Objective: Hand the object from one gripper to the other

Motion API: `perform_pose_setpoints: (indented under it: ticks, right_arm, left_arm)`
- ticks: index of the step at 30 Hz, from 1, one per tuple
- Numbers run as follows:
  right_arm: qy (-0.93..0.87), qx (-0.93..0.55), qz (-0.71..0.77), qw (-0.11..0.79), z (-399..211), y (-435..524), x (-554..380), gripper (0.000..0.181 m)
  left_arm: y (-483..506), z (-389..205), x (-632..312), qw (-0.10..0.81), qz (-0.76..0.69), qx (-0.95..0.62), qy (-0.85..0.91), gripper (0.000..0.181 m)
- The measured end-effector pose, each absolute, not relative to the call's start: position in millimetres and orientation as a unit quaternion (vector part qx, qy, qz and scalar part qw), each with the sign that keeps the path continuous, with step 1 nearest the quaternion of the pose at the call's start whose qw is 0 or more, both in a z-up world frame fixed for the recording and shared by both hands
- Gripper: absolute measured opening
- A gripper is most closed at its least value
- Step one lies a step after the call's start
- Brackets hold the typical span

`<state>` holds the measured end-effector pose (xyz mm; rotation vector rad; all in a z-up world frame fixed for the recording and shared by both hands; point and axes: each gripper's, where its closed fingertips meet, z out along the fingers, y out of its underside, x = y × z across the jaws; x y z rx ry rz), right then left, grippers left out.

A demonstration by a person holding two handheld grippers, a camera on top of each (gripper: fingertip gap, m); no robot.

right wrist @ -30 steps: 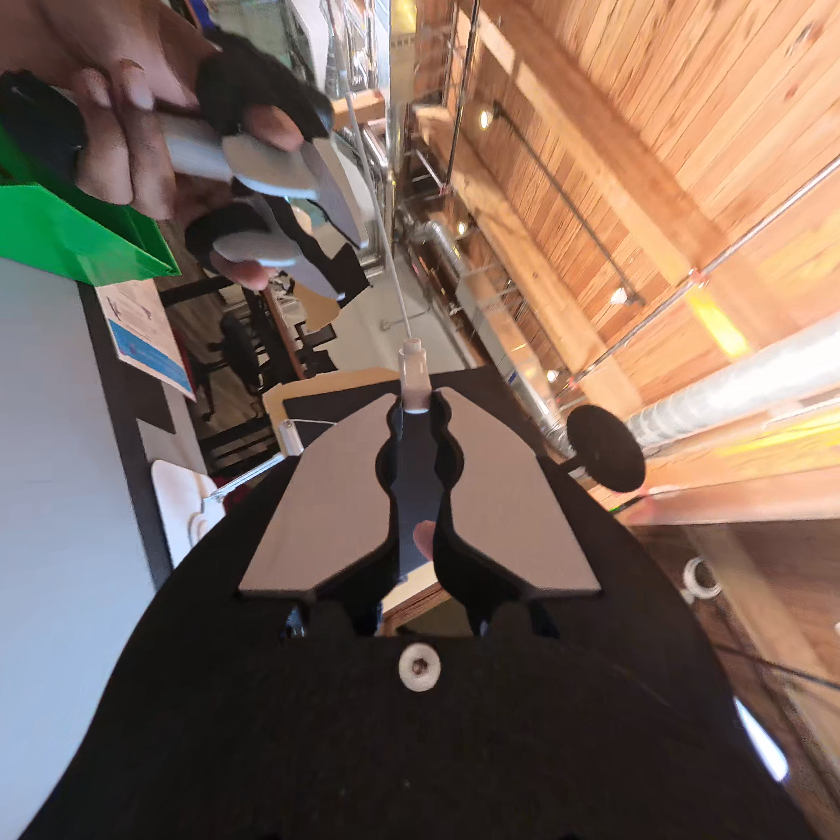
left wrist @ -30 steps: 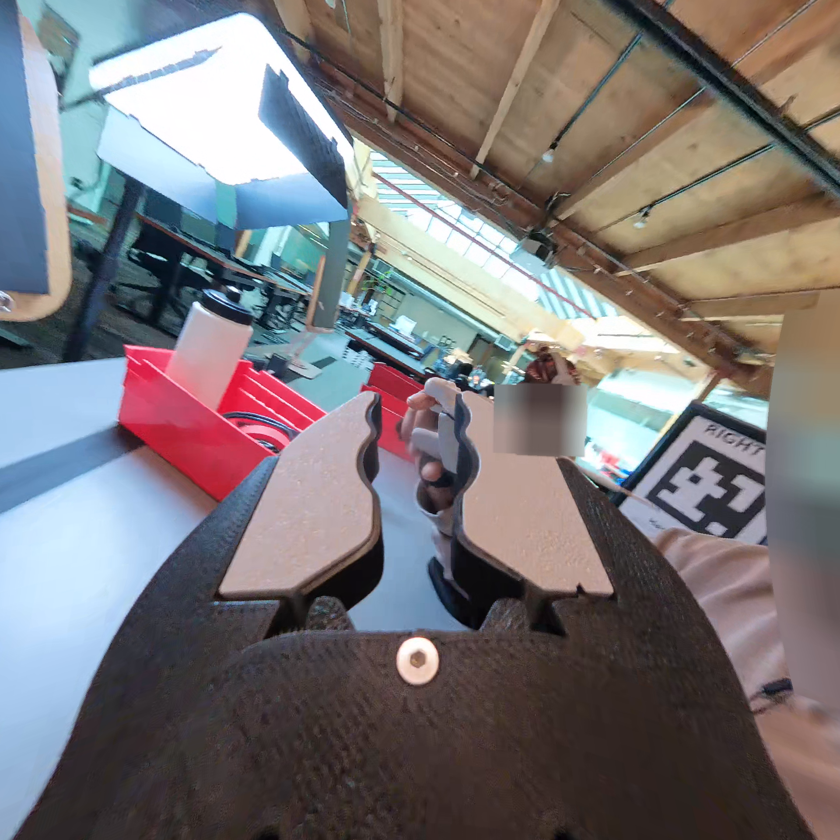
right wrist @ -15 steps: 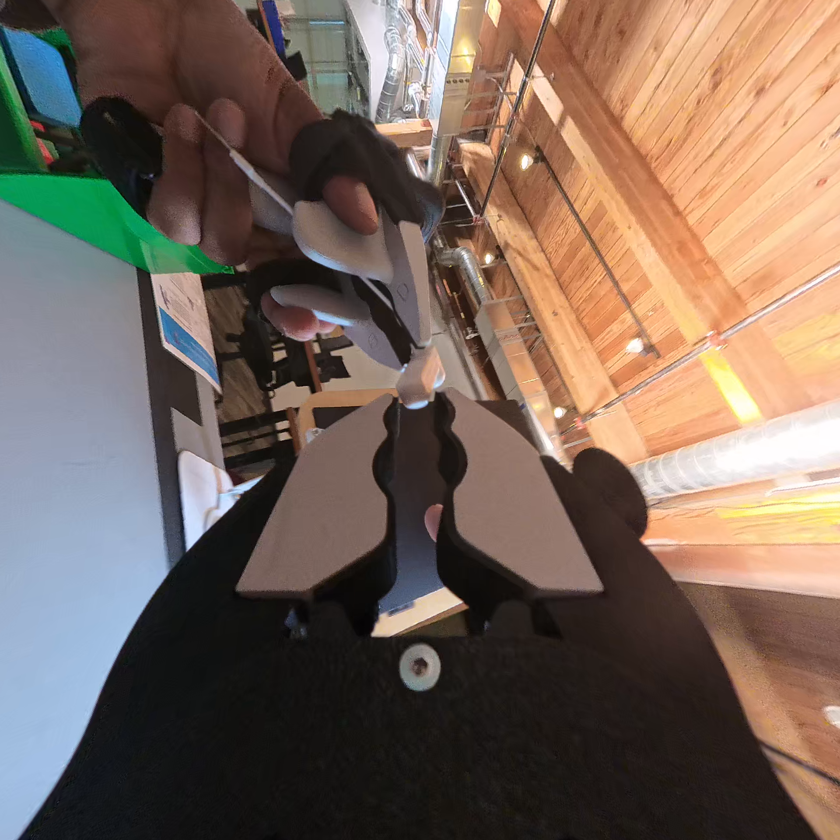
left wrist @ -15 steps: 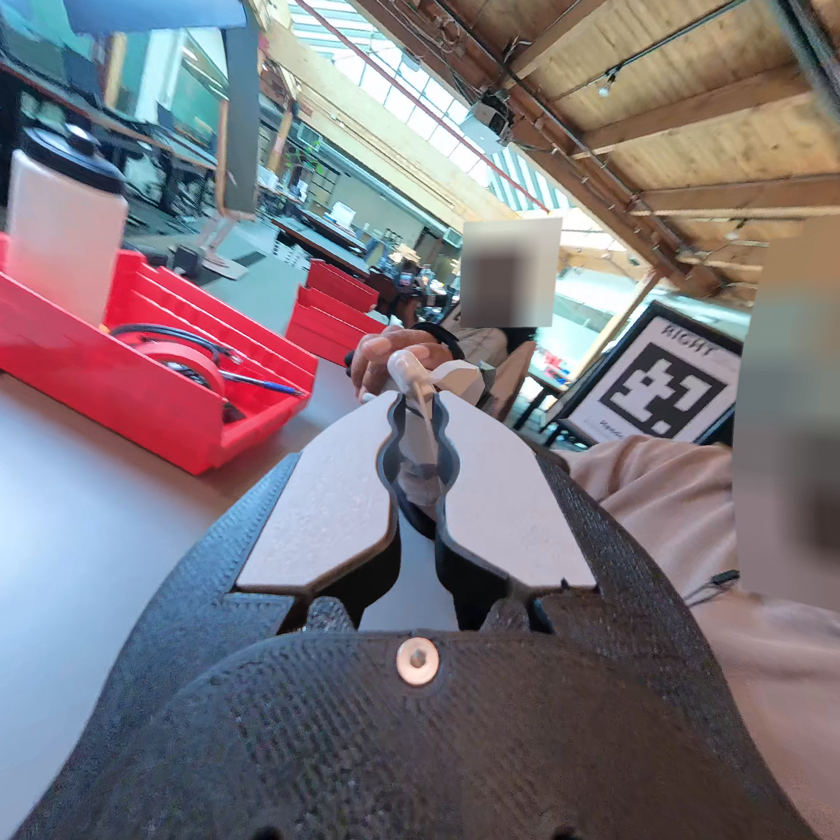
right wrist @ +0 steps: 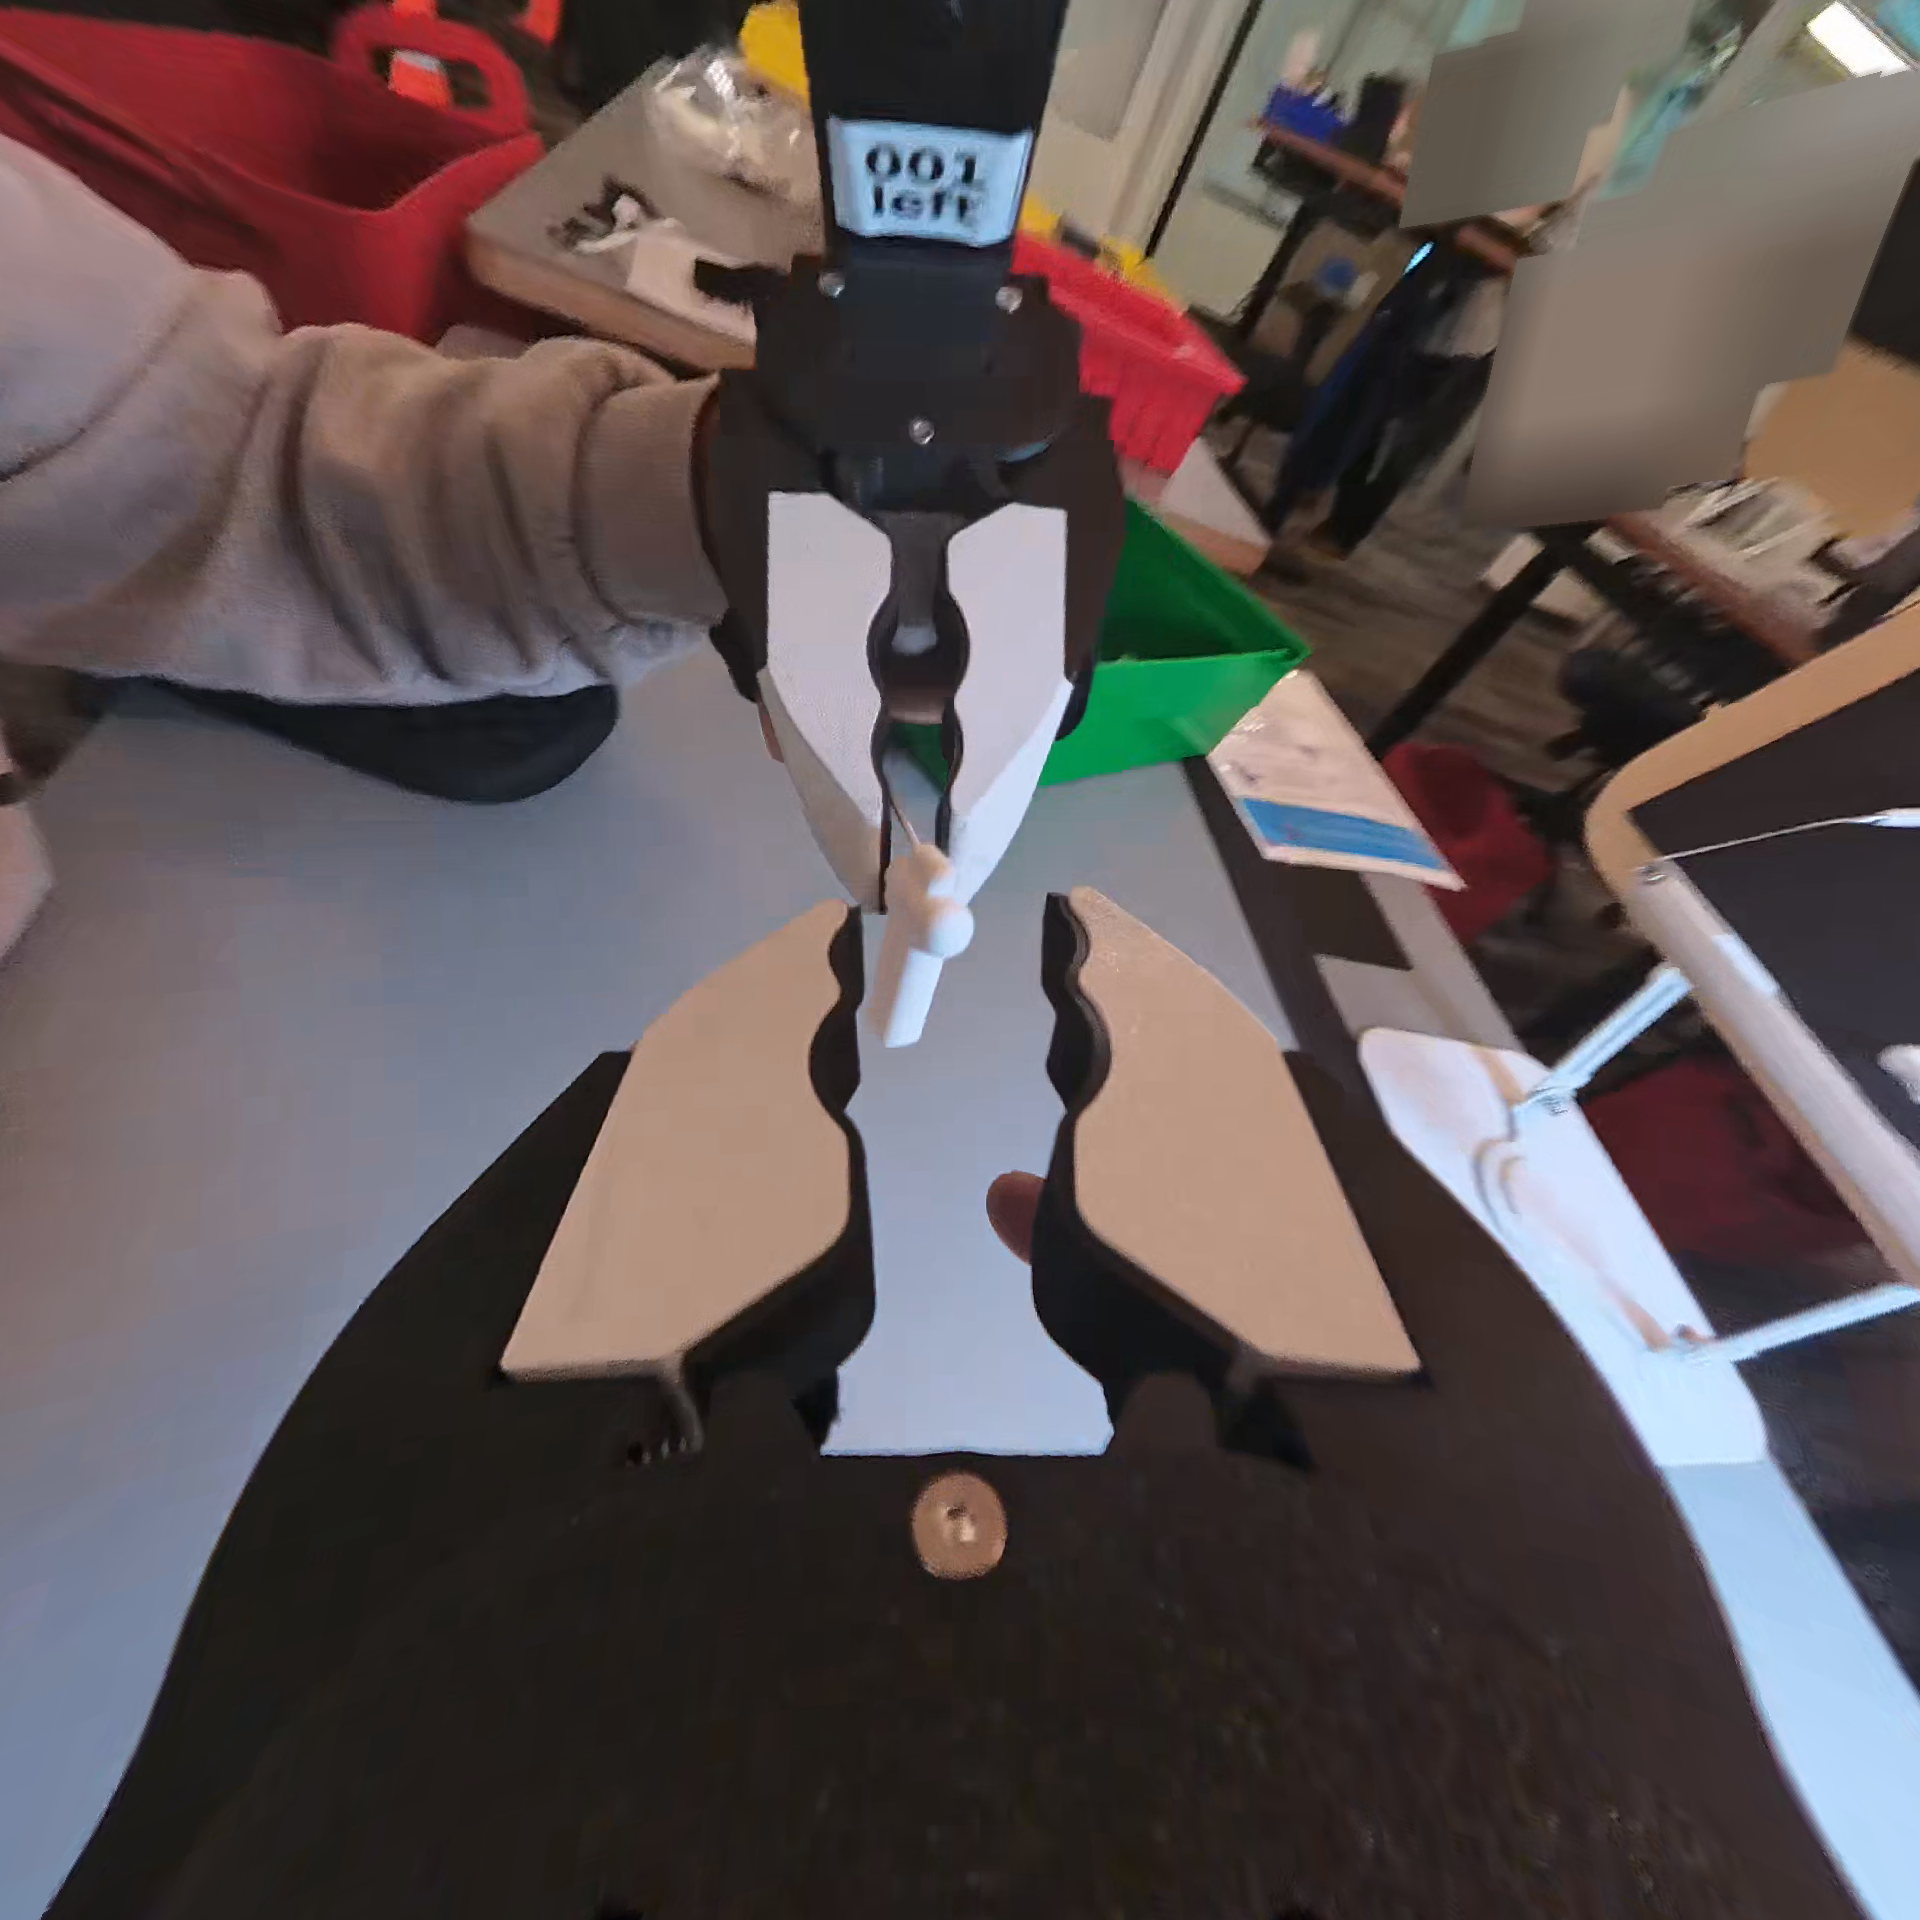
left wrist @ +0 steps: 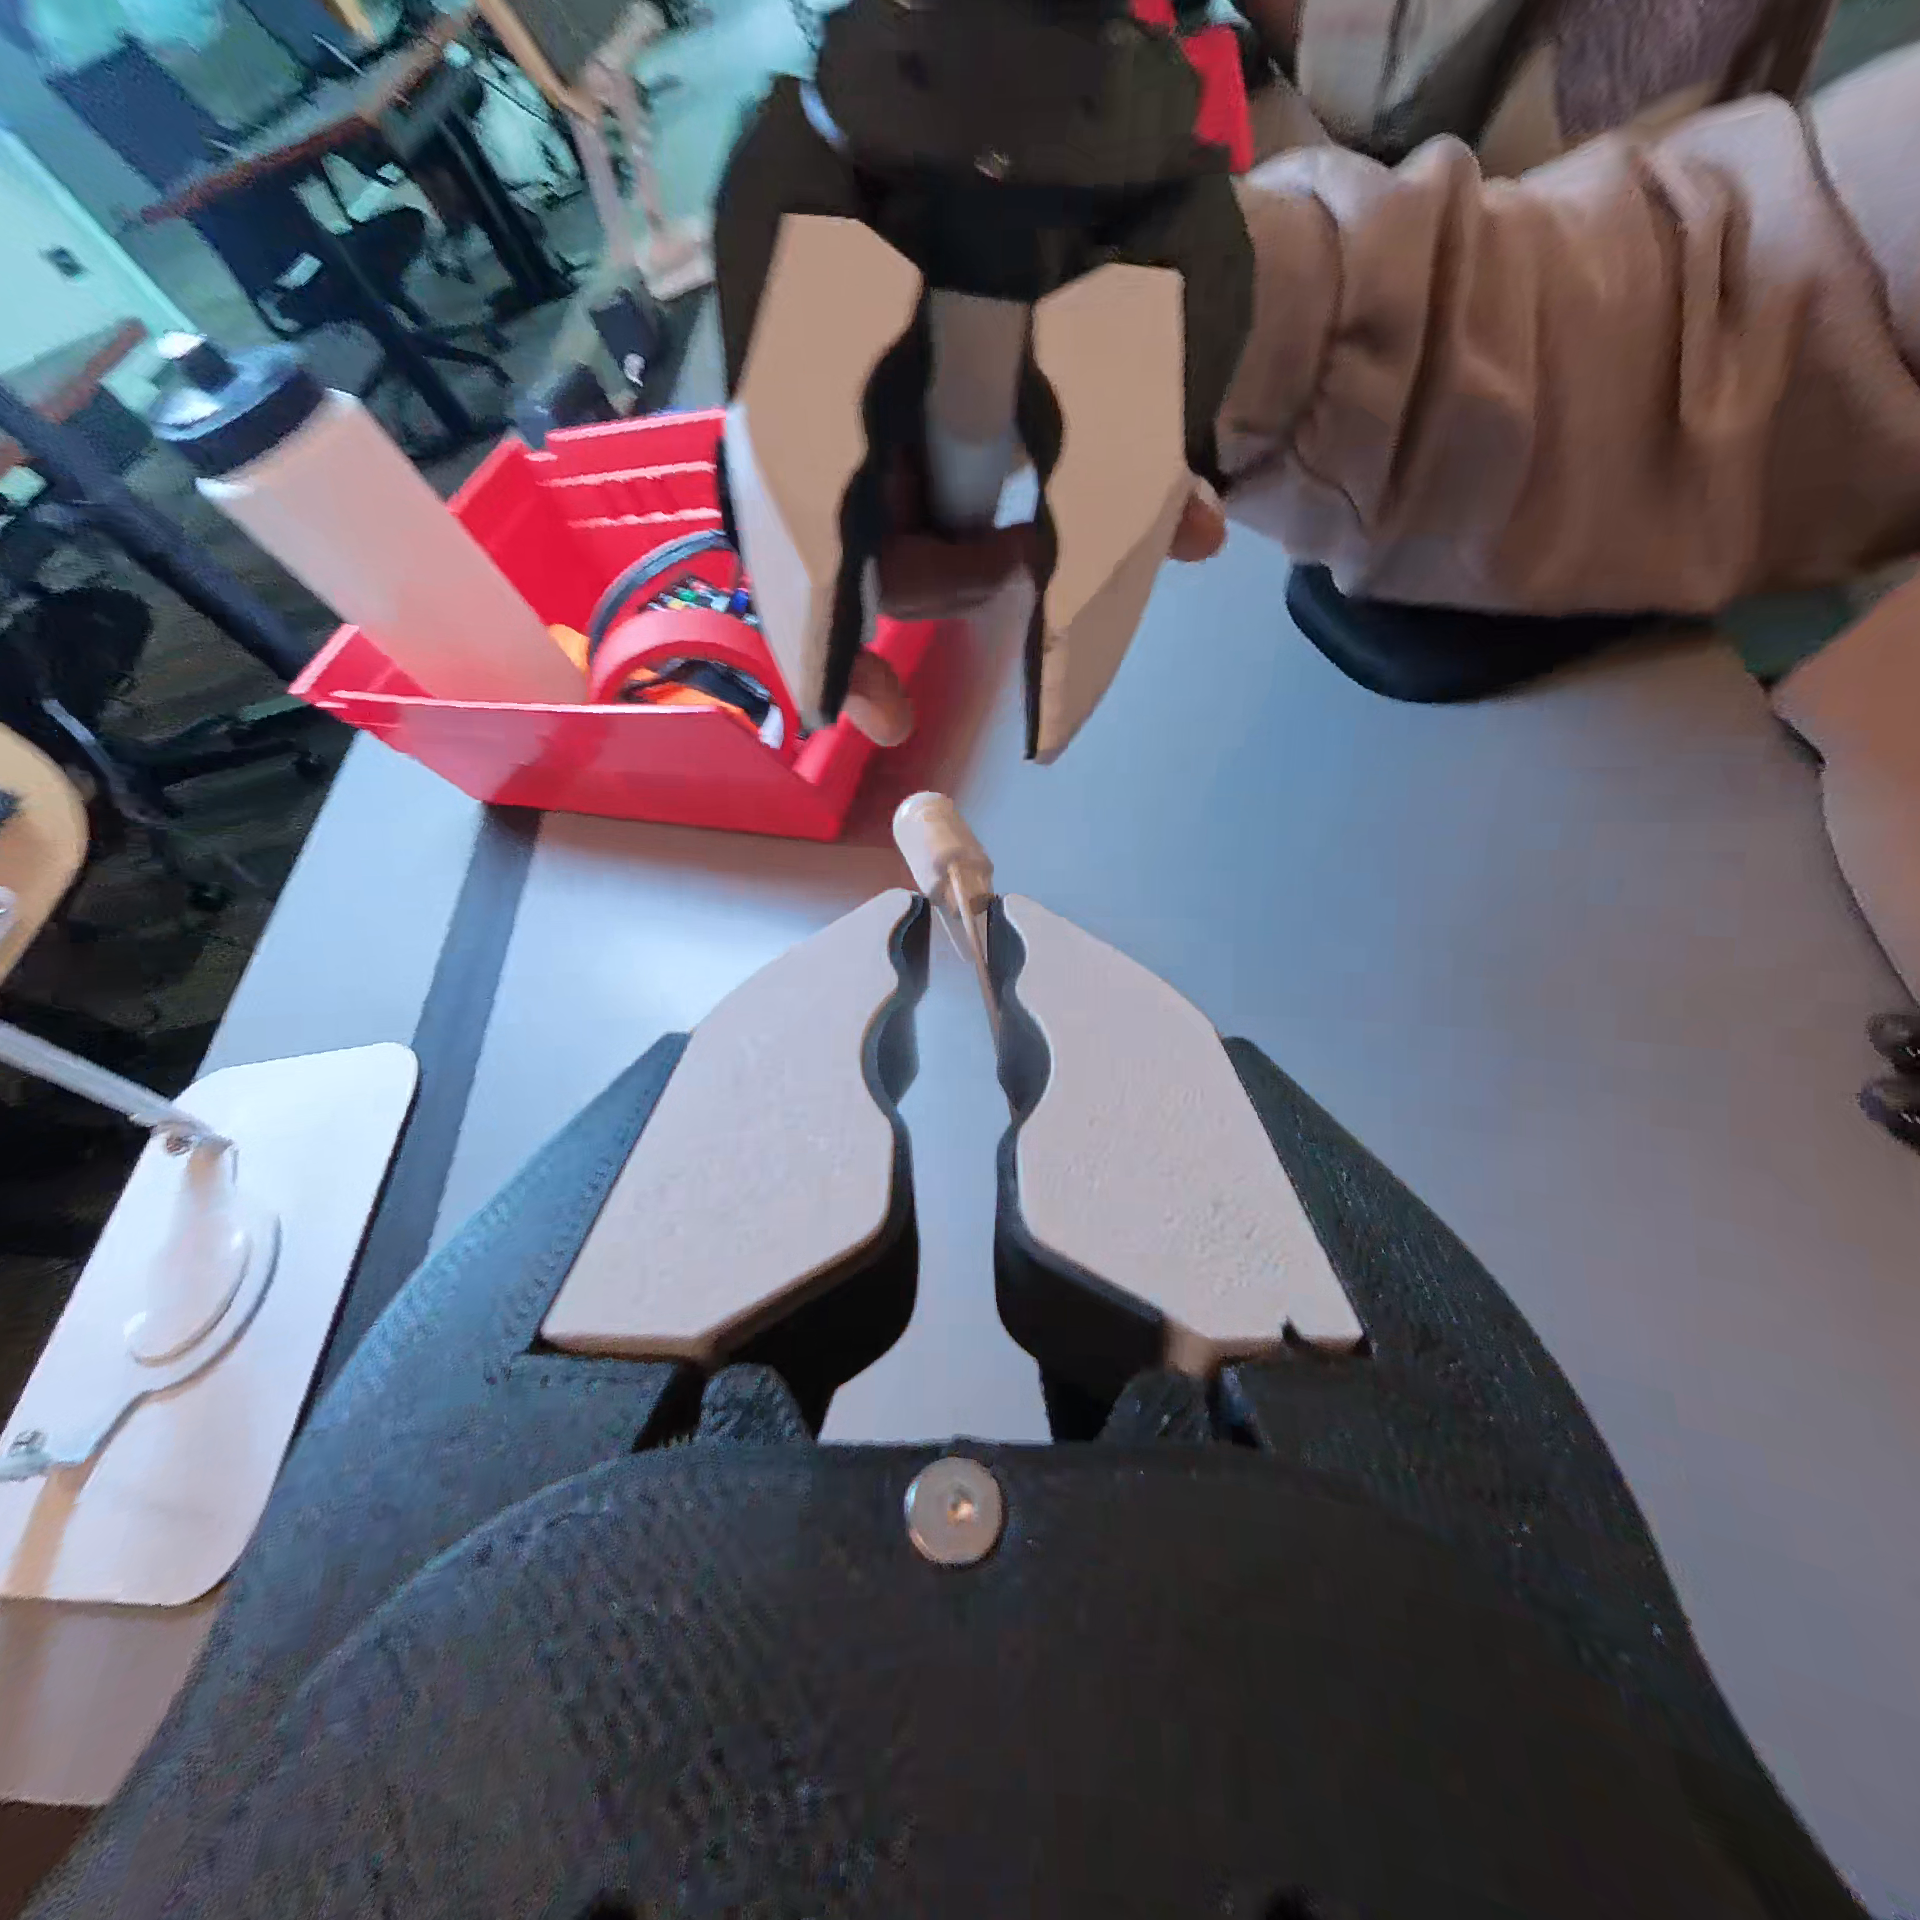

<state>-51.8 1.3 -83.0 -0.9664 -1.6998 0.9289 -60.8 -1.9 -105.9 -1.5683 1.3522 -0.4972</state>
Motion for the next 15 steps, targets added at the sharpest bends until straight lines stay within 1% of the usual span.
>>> perform_pose_setpoints:
  ticks: [2,3,4,6,8,10,12,15]
  right_arm:
    - [-0.716,-0.405,0.373,0.429,-99,-4,-52,0.03]
    - [-0.728,-0.405,0.37,0.411,-106,-8,-53,0.026]
    - [-0.739,-0.4,0.37,0.396,-113,-13,-53,0.017]
    - [-0.747,-0.398,0.36,0.393,-117,-14,-55,0.014]
    - [-0.745,-0.4,0.37,0.385,-113,-14,-50,0.013]
    - [-0.742,-0.408,0.362,0.39,-106,-7,-40,0.013]
    - [-0.737,-0.42,0.349,0.398,-97,4,-24,0.013]
    - [-0.709,-0.453,0.32,0.435,-77,32,7,0.013]
  left_arm:
    - [-10,-115,-52,0.463,-0.207,-0.639,0.579,0.01]
    - [-12,-118,-49,0.456,-0.208,-0.637,0.586,0.011]
    - [-14,-120,-48,0.45,-0.208,-0.637,0.59,0.011]
    - [-14,-123,-50,0.445,-0.206,-0.639,0.593,0.01]
    - [-12,-115,-52,0.46,-0.224,-0.639,0.574,0.011]
    - [-6,-97,-59,0.49,-0.245,-0.641,0.537,0.033]
    - [2,-74,-74,0.532,-0.258,-0.64,0.492,0.049]
    - [8,-34,-103,0.6,-0.281,-0.619,0.423,0.052]
